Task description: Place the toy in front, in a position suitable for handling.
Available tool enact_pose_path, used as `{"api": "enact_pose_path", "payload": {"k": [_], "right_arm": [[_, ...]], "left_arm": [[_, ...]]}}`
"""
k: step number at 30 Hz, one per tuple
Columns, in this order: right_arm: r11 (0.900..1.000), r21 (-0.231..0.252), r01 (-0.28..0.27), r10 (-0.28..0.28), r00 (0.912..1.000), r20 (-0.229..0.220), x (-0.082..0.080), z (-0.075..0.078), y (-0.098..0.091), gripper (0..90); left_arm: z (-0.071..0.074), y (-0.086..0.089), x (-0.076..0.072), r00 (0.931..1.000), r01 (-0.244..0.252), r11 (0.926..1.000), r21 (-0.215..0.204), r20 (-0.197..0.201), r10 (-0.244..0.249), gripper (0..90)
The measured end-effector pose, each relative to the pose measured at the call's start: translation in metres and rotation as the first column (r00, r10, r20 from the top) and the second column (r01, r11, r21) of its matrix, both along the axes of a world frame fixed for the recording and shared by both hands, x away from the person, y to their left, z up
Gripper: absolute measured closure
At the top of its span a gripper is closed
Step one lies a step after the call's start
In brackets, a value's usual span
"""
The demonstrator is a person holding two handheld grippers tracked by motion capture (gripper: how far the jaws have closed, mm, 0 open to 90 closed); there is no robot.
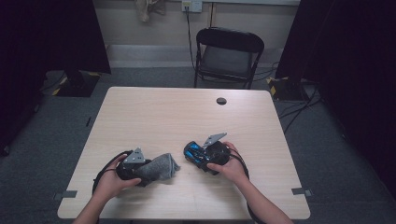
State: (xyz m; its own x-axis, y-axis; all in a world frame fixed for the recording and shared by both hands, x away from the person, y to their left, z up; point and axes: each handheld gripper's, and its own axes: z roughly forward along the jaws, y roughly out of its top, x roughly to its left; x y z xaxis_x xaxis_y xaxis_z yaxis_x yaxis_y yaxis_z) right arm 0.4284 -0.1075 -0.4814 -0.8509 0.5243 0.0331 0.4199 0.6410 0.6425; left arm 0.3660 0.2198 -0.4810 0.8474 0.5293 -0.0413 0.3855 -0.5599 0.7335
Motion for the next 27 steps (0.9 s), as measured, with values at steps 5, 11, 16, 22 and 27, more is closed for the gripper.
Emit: {"api": "enact_pose_path", "payload": {"k": [5, 11, 16, 22, 27], "right_arm": [[0.9999, 0.01, 0.008, -0.008, 1.0, -0.003, -0.002, 0.002, -0.008, 26.2], [0.9998, 0.009, 0.015, -0.015, 0.9998, -0.01, -0.004, 0.002, -0.014, 26.2], [0.9999, 0.01, 0.01, -0.01, 0.9999, -0.005, -0.006, 0.006, -0.015, 26.2], [0.9999, 0.014, 0.001, 0.0, 0.9999, -0.012, -0.008, 0.005, -0.014, 26.2], [0.9996, 0.025, -0.012, 0.012, 0.9999, -0.012, -0.01, 0.009, -0.014, 26.2]], "left_arm": [[0.006, -0.008, 0.005, 0.9997, 0.017, 0.9998, -0.007, 0.018, -0.017, 19.4], [-0.001, -0.026, 0.01, 0.9965, 0.079, 0.9966, 0.023, 0.024, -0.079, 18.5], [-0.012, -0.03, 0.014, 0.9986, 0.05, 0.9981, 0.034, -0.021, -0.05, 18.5], [-0.006, -0.029, 0.017, 0.9976, 0.016, 0.9995, 0.028, -0.069, -0.014, 61.3], [0.009, -0.033, 0.027, 0.9963, -0.071, 0.9973, 0.018, -0.047, 0.072, 66.3]]}}
